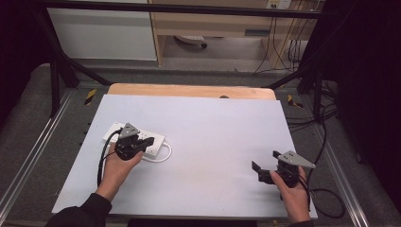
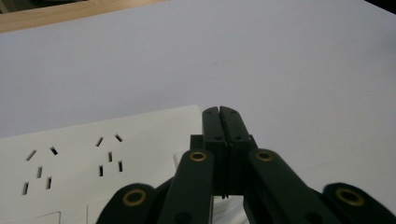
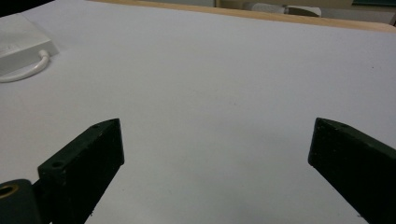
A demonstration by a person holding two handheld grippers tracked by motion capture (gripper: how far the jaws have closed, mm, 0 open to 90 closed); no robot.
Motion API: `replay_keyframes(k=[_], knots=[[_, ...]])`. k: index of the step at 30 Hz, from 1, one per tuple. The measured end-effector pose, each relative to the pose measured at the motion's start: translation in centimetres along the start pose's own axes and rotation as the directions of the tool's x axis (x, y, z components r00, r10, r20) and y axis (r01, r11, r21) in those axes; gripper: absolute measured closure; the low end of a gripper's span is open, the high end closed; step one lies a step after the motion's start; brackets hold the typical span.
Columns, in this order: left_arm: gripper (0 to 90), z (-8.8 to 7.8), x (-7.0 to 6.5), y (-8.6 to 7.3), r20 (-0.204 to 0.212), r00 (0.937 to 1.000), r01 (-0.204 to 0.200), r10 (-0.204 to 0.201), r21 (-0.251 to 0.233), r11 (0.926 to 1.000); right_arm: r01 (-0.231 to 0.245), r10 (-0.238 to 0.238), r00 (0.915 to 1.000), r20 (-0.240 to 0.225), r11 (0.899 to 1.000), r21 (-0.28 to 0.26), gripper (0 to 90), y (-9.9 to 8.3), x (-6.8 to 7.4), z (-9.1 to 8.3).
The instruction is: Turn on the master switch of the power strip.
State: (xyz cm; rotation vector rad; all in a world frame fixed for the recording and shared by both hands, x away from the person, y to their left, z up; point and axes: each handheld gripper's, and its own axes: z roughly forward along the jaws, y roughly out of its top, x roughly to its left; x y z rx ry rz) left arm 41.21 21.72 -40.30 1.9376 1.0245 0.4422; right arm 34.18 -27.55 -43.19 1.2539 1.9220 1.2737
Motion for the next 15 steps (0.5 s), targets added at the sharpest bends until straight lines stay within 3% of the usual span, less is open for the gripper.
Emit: replay_keyframes(k=[15], knots=[[90.0, 0.45, 0.48, -0.55, -0.017, 0.9999, 0.006, -0.005, 0.025, 0.9997, -0.002, 0.002, 1.0000, -0.004, 1.000, -0.001, 4.0, 0.02, 0.00, -0.04]])
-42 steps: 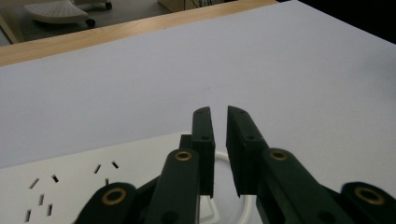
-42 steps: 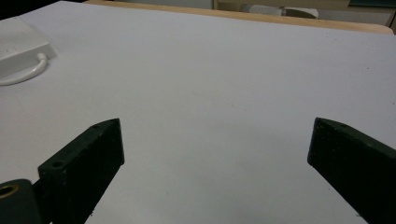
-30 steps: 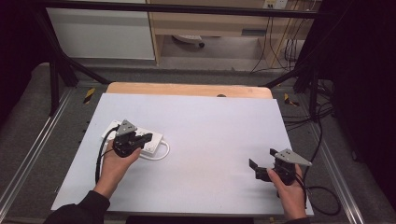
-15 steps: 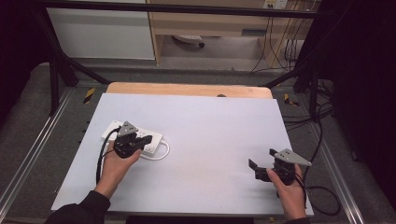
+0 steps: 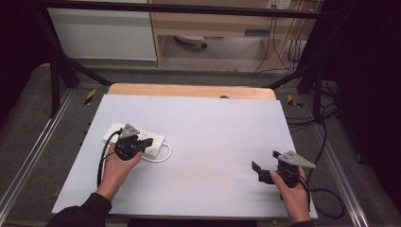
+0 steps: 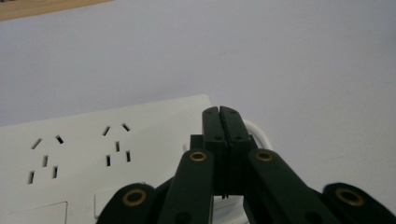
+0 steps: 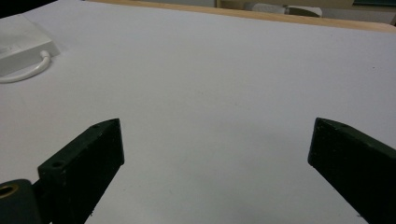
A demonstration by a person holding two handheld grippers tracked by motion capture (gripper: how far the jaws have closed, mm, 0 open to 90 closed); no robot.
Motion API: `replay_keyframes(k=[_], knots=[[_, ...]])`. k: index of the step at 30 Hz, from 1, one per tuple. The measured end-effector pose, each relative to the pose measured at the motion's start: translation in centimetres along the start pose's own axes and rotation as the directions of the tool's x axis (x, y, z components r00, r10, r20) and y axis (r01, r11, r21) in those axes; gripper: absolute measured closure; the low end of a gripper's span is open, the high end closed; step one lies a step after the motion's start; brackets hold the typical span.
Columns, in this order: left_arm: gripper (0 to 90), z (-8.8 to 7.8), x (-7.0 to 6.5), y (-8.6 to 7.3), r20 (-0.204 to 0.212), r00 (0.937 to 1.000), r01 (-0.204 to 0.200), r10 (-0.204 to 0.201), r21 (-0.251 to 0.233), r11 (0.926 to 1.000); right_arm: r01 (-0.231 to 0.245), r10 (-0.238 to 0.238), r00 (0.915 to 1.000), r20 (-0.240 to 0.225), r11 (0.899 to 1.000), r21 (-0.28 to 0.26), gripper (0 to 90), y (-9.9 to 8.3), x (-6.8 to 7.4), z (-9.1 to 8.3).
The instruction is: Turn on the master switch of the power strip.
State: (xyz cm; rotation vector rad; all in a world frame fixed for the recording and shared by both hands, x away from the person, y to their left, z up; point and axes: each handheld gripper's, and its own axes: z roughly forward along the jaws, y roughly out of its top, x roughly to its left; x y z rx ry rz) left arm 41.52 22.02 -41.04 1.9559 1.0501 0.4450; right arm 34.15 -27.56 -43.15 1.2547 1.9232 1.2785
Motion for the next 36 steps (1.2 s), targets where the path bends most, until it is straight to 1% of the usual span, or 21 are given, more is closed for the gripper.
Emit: replay_keyframes(k=[6, 9, 13, 22, 36], knots=[[90.0, 0.3, 0.1, -0.2, 0.003, 1.0000, 0.003, -0.003, 0.012, 0.9999, -0.001, 0.001, 1.0000, 0.000, 1.000, 0.000, 4.0, 0.0, 0.0, 0.0], [90.0, 0.5, 0.0, -0.3, 0.005, 1.0000, -0.002, 0.002, 0.021, 0.9998, -0.001, 0.001, 1.0000, -0.001, 1.000, 0.001, 4.0, 0.0, 0.0, 0.0], [90.0, 0.7, 0.1, -0.4, -0.003, 1.0000, -0.003, 0.003, 0.030, 0.9995, 0.000, 0.000, 1.0000, -0.001, 1.000, 0.001, 4.0, 0.0, 0.0, 0.0], [90.0, 1.2, 0.0, -0.6, -0.005, 0.9999, -0.009, 0.009, 0.046, 0.9989, -0.001, 0.001, 1.0000, -0.003, 1.000, 0.001, 3.9, 0.0, 0.0, 0.0], [90.0, 1.6, 0.0, -0.7, -0.006, 0.9998, -0.016, 0.016, 0.061, 0.9980, -0.001, 0.001, 1.0000, -0.003, 1.000, 0.000, 3.8, 0.0, -0.1, 0.0]])
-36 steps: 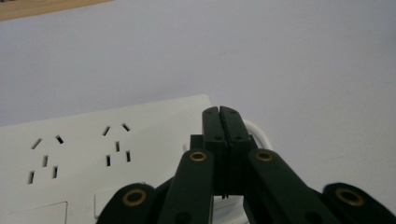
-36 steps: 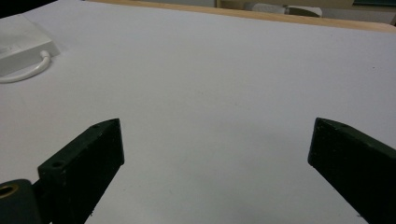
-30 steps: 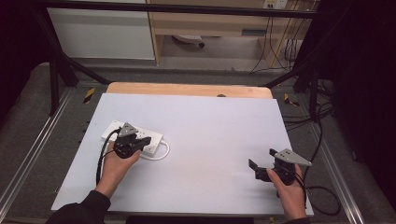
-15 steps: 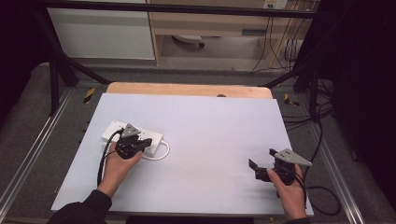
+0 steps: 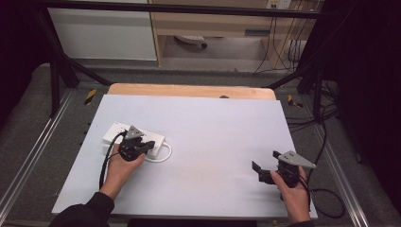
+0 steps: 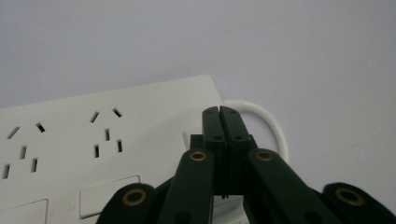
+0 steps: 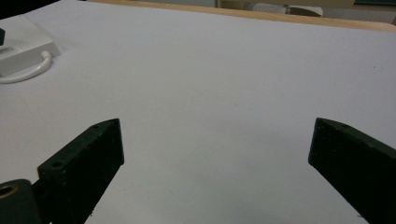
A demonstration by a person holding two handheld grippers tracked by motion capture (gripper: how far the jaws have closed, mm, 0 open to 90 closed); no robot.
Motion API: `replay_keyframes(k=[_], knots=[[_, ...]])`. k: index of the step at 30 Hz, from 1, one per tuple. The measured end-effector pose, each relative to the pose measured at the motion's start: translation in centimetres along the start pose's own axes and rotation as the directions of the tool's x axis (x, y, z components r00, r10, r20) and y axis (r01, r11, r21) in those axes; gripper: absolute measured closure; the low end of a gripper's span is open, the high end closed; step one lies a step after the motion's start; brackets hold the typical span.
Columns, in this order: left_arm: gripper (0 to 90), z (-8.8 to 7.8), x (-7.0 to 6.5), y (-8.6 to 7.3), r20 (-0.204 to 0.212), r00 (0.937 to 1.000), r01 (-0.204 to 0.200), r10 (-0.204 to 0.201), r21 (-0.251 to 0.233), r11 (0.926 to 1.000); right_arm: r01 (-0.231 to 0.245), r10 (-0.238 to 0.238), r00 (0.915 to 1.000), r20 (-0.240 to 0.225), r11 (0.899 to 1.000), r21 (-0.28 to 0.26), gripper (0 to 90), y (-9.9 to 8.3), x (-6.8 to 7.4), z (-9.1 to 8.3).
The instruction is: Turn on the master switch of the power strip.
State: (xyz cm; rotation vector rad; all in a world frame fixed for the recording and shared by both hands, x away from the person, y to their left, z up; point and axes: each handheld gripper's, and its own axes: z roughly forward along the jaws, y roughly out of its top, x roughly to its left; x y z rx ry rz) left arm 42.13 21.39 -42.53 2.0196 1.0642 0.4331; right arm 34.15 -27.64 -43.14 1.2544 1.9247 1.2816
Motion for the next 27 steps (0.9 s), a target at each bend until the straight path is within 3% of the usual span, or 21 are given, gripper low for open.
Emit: replay_keyframes(k=[27], knots=[[90.0, 0.54, -0.05, -0.08, -0.006, 1.0000, 0.000, 0.000, 0.018, 0.9998, 0.006, -0.006, 0.9999, -0.014, 1.000, 0.001, 2.8, -0.01, 0.05, -0.01]])
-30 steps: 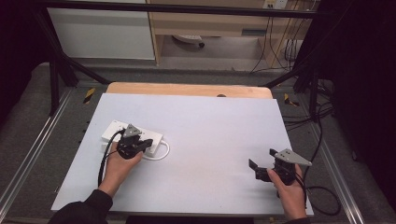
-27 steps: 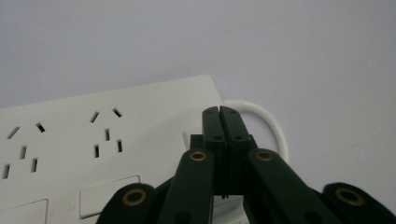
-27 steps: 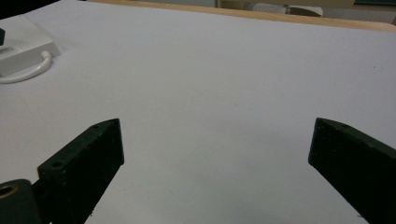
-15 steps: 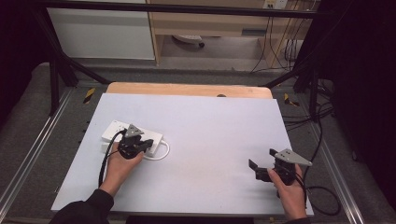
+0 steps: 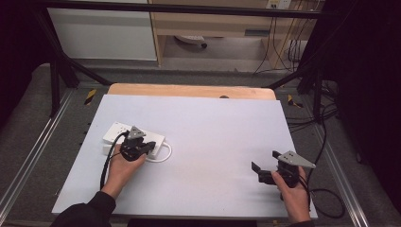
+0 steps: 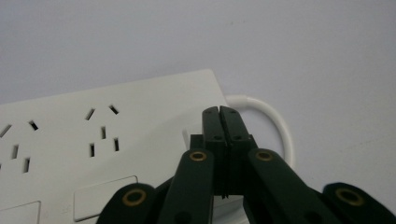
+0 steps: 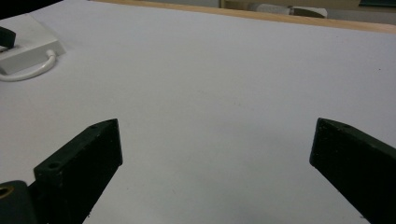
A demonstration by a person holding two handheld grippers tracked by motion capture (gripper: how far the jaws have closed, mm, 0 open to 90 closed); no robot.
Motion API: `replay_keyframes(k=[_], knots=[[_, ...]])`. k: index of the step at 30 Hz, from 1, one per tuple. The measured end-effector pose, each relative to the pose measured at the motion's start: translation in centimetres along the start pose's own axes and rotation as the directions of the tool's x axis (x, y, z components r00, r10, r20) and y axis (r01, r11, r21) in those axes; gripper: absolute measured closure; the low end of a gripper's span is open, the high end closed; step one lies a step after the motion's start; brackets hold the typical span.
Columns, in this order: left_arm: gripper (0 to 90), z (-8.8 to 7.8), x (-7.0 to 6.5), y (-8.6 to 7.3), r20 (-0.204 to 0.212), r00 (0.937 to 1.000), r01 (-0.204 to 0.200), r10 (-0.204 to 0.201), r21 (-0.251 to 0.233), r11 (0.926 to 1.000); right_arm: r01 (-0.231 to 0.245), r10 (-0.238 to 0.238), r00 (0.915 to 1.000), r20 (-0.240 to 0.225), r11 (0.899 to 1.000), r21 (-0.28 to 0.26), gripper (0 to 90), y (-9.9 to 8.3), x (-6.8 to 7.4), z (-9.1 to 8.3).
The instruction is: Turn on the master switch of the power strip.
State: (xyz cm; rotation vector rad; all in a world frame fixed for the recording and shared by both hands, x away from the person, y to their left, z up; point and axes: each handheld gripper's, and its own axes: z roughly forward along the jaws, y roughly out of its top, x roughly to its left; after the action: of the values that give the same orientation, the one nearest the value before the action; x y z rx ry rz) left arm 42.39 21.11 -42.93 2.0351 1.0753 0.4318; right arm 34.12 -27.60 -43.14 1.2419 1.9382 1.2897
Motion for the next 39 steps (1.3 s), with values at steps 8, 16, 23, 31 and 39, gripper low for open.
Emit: replay_keyframes(k=[8, 16, 23, 31, 39], knots=[[90.0, 0.05, -0.02, 0.01, -0.001, 1.0000, -0.003, 0.003, 0.003, 1.0000, 0.001, -0.001, 1.0000, 0.002, 1.000, -0.003, 2.8, 0.00, -0.06, -0.02], [90.0, 0.09, -0.02, 0.00, -0.001, 1.0000, -0.001, 0.001, 0.003, 1.0000, 0.001, -0.001, 1.0000, 0.001, 1.000, 0.000, 2.8, -0.01, -0.04, -0.01], [90.0, 0.16, -0.16, 0.01, 0.003, 1.0000, 0.000, 0.000, 0.005, 1.0000, 0.000, 0.000, 1.0000, 0.001, 1.000, 0.002, 2.7, -0.03, -0.03, 0.04], [90.0, 0.33, -0.27, 0.02, 0.006, 1.0000, -0.001, 0.001, 0.011, 0.9999, 0.000, 0.000, 1.0000, 0.003, 1.000, 0.003, 2.7, -0.03, -0.07, 0.02], [90.0, 0.32, -0.23, 0.04, 0.009, 0.9999, 0.008, -0.008, 0.015, 0.9999, 0.000, 0.000, 1.0000, 0.001, 1.000, 0.004, 2.7, -0.03, -0.03, 0.04]])
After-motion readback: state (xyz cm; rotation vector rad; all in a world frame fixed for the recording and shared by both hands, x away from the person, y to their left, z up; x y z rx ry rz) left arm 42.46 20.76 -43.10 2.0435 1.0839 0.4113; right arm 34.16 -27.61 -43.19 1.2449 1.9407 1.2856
